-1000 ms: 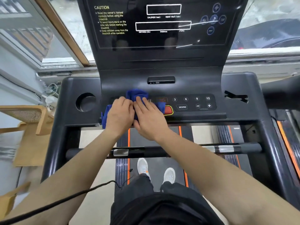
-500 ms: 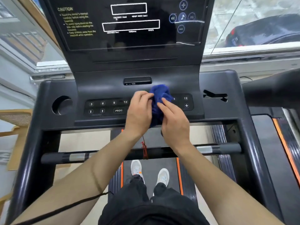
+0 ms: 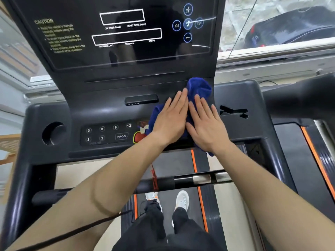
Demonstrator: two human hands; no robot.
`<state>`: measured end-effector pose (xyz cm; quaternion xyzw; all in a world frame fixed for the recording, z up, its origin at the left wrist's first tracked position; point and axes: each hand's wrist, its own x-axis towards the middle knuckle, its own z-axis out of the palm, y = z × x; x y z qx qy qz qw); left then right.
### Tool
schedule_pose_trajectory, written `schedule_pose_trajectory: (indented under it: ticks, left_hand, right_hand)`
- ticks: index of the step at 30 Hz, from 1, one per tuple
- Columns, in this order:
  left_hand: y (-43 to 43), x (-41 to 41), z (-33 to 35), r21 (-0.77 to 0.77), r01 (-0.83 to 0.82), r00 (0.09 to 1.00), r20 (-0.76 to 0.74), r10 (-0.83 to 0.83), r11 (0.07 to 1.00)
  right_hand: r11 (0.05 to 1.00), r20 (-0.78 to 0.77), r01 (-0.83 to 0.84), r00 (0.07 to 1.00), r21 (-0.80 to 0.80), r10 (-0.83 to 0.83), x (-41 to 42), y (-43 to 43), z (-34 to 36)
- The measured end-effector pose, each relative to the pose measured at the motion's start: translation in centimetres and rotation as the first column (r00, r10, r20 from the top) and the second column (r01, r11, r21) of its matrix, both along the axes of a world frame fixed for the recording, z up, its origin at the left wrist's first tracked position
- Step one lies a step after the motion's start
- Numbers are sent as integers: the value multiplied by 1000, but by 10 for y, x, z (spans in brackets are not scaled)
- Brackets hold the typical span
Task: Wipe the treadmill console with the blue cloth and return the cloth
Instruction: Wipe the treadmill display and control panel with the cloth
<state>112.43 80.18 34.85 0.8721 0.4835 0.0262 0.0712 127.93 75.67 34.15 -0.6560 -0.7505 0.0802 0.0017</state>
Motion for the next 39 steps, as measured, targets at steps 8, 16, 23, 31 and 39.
schedule_pose_trajectory:
  ticks: [8, 16, 23, 31, 39]
  left_hand:
    - [-48, -72, -6, 18, 11, 991, -130, -9, 1000]
    - [-36, -94, 6, 14, -126, 963, -239, 126, 992]
    - [-22, 40, 6, -69, 50, 997, -49, -53, 996]
    - [-45, 0, -3, -43, 175, 977, -112, -179, 984]
    - [0, 17, 6, 10, 106, 985, -138, -104, 994]
  right_hand:
    - [999, -91, -22, 996, 44, 26, -70, -52, -6]
    - [982, -79, -188, 979, 38, 190, -93, -16, -3]
    - [990, -69, 131, 989, 46, -128, 16, -35, -5]
    - [996, -94, 42, 995, 75, -35, -1, -66, -17]
    - [993, -48, 110, 993, 48, -108, 4, -14, -8]
